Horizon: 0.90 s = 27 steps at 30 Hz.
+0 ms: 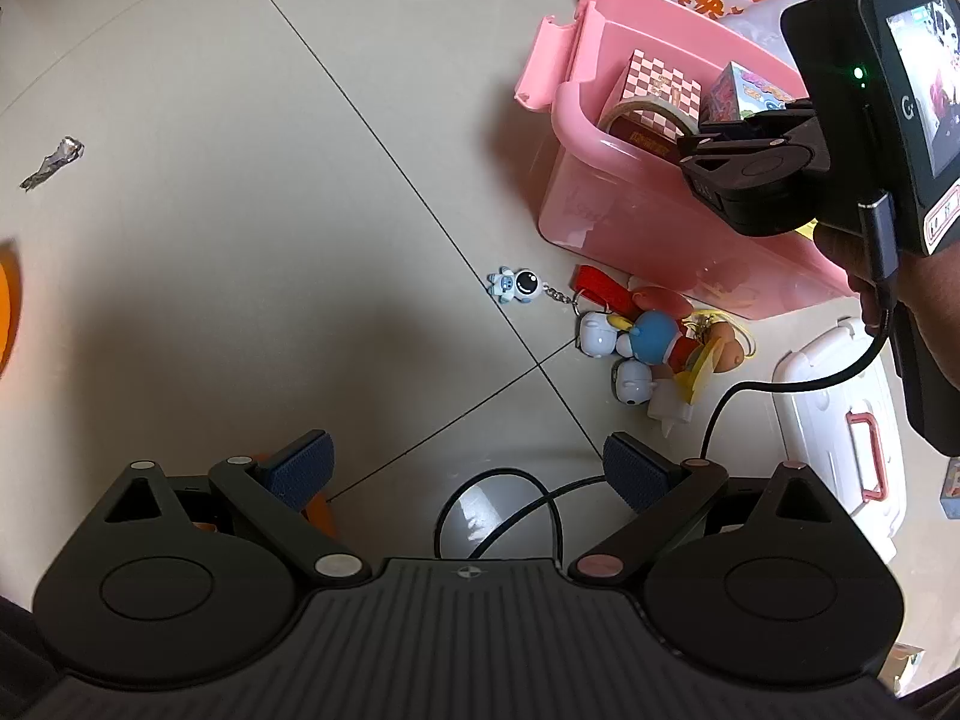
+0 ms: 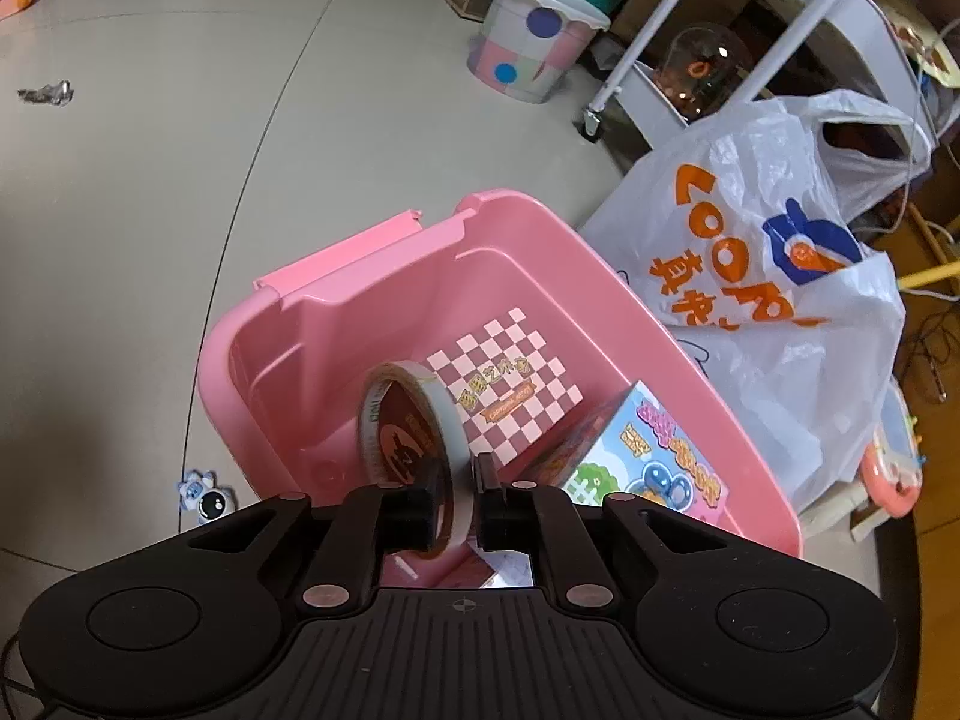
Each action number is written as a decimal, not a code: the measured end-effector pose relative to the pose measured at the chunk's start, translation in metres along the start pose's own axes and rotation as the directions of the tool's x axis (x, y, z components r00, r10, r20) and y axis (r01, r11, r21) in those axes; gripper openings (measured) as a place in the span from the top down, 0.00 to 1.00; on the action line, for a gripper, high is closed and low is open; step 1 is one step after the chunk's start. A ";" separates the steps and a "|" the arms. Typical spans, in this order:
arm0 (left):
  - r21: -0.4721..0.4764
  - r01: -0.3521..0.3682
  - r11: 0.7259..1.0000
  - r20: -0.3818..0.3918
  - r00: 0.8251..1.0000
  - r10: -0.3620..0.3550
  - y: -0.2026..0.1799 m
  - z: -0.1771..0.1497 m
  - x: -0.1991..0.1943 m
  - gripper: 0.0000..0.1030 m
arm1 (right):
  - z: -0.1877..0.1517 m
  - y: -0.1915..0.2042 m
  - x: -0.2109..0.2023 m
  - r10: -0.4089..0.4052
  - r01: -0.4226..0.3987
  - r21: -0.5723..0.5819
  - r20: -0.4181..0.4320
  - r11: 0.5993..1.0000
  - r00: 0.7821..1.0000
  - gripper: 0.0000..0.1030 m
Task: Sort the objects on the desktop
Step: 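Carry the tape roll over the pink bin and lower it inside, then open the right gripper to drop the tape roll into the bin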
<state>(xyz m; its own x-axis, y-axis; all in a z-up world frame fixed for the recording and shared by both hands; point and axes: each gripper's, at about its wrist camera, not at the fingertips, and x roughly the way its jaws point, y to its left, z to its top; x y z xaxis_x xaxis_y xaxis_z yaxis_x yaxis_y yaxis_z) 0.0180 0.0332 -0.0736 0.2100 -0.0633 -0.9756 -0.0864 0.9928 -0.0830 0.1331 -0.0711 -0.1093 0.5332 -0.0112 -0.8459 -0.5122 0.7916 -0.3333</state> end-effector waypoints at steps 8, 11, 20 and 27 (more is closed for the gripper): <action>-0.002 0.005 1.000 0.001 1.000 -0.005 -0.001 0.000 -0.001 0.04 | -0.002 -0.007 -0.009 0.008 -0.008 0.041 0.001 0.999 1.000 0.87; 0.008 0.002 1.000 0.006 1.000 -0.002 -0.004 -0.001 -0.002 0.04 | -0.002 -0.015 -0.017 0.011 -0.013 0.085 0.017 0.996 1.000 0.87; 0.044 -0.004 0.999 0.029 1.000 0.003 -0.014 -0.004 -0.009 0.04 | -0.017 -0.039 -0.053 0.001 -0.015 0.230 0.057 0.973 0.998 0.86; 0.053 -0.006 0.999 0.040 0.999 0.004 -0.019 -0.007 -0.015 0.04 | -0.041 -0.051 -0.085 -0.026 0.002 0.341 0.066 0.940 0.997 0.86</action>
<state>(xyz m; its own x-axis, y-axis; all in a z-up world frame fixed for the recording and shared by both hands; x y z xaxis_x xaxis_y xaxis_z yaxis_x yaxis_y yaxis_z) 0.0099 0.0147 -0.0592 0.2488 -0.0550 -0.9670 -0.0360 0.9972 -0.0660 0.0859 -0.1352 -0.0376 0.5898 0.0087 -0.8075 -0.2508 0.9525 -0.1729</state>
